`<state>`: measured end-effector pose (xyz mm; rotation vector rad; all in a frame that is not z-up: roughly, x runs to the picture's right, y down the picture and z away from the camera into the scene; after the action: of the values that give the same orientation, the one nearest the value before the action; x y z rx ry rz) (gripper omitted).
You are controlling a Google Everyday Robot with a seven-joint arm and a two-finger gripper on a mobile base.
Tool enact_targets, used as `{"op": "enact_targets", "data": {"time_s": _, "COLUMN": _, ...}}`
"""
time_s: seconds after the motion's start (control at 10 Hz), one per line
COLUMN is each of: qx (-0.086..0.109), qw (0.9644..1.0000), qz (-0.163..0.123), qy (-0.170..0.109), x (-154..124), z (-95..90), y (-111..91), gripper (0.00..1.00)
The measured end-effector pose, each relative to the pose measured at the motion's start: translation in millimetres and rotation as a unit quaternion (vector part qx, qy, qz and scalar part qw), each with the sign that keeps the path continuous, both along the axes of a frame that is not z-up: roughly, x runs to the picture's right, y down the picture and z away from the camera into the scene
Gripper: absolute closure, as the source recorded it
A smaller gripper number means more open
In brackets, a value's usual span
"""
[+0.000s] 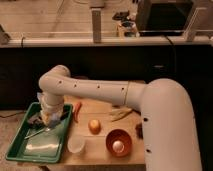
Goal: Place sponge in tray
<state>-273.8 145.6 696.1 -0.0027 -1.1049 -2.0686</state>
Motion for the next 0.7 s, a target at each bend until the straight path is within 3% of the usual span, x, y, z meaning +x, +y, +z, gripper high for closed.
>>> {"op": "enact_targets", "data": {"time_s": 0.5, "qx": -0.017, "qw": 0.9997, "qz": -0.014, "qy": -0.013, "x": -10.1, "z": 10.6, "y": 33.5, "gripper": 0.34}}
{"op": "enact_targets", "data": {"time_s": 0.7, "qx": -0.018, "qw": 0.9995, "qz": -0.017, "qy": -0.018, "x": -12.3, "z": 9.7, "y": 35.2, "gripper": 0.21}}
